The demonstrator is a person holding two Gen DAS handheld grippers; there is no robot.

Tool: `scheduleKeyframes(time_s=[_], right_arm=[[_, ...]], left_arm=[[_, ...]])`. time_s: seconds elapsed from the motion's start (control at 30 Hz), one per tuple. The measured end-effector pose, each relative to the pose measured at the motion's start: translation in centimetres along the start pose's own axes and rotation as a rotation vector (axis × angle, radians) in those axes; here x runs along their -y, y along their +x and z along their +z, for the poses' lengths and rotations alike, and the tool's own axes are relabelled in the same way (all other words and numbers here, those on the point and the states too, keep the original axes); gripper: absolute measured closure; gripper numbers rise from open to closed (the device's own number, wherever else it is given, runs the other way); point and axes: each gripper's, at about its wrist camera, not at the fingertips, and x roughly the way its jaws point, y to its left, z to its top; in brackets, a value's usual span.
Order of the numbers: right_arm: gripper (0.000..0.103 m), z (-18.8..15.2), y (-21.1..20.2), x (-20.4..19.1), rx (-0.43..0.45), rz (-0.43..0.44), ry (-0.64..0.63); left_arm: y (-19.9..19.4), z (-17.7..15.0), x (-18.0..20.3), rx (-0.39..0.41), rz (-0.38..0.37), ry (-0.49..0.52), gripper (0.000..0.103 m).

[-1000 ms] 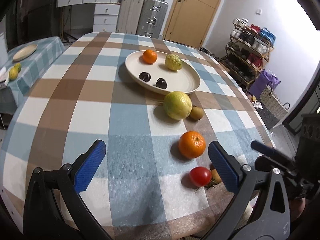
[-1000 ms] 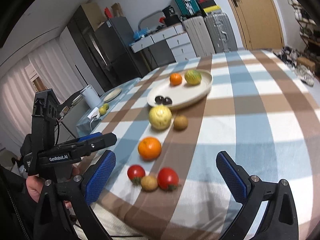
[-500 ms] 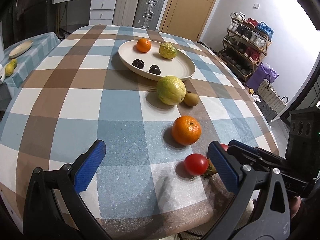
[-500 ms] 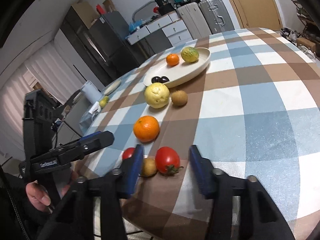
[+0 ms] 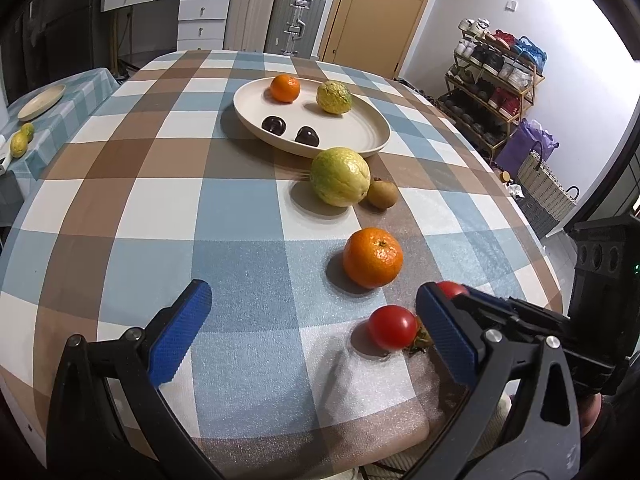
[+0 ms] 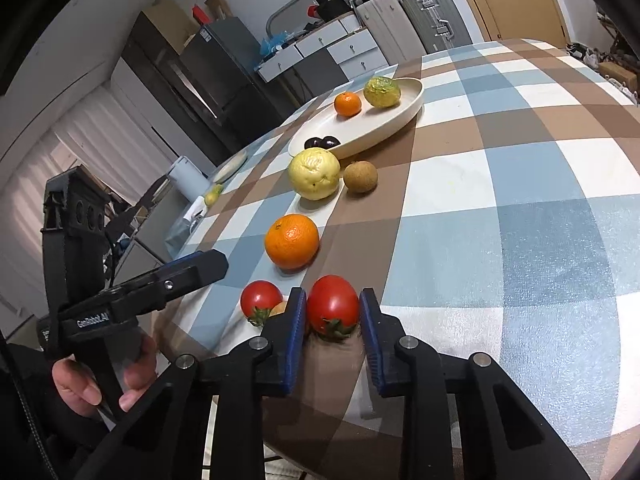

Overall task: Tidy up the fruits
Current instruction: 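Reach the right tool to a red tomato and close on it, then grasp another red tomato with the left tool while the right tool lifts its tomato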

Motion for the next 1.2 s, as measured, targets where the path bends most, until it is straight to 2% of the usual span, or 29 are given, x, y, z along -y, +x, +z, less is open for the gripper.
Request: scheduleKeyframes(time_s=[0.17,0.3,0.47,0.53,0.63,0.7,0.73,0.77,0.8,0.9,1.0,1.1,1.2], right_arm=[[0.075,0.3,-0.8,0.0,0.037,0.008,0.001],[0.075,0.7,-1.6,0.0,0.067,0.010,-0.002],[0.075,1.0,-2.2,0.1,0.096,-0.002,-0.003],[0.075,1.0,-2.3,0.2,0.094,0.006,-0.005],[0.075,1.0,-2.4,0.0,0.101,0.007,-0.016],[0.075,1.0,-2.4,0.1,0.103,0.010,-0.013],[0.075,1.0,-2.5,0.1,0.105,0.009,-0.013],[0.075,1.0,-2.5,0.1,0.106,0.010,-0.011],[0.075,1.0,-2.6,0.2,0.109,0.008,-0.009],[0.075,1.0,-2.7,0.3,0.115,0.009,-0.005],[0.075,1.2,-2.6,0.4,0.113,0.011,-0.004],[0.075,1.5,-2.4,0.5,0.110,0.022,-0.005],[0.075,2.0,-2.2,0.5,0.115,0.035,-0.007]], left_arm=[[0.4,-0.1,0.4,-0.009,-0.001,0.012,0.001],[0.9,-0.5,0.7,-0.034,-0.057,0.013,0.001],[1.3,-0.9,1.0,-0.041,-0.062,0.015,0.001],[1.6,-1.0,1.0,-0.051,-0.094,0.010,0.001],[1.8,-1.2,1.2,-0.064,-0.129,0.016,0.015],[2.1,-1.3,1.3,-0.084,-0.153,0.017,0.033],[2.2,-1.3,1.3,-0.090,-0.165,0.013,0.035],[2.2,-1.3,1.4,-0.092,-0.169,0.012,0.042],[2.2,-1.2,1.4,-0.099,-0.188,0.011,0.054],[2.4,-1.3,1.5,-0.117,-0.251,0.003,0.074],[2.4,-1.4,1.7,-0.123,-0.269,0.010,0.076],[2.6,-1.0,1.0,-0.138,-0.300,-0.028,0.076],[2.2,-0.1,0.3,-0.122,-0.304,-0.041,0.076]])
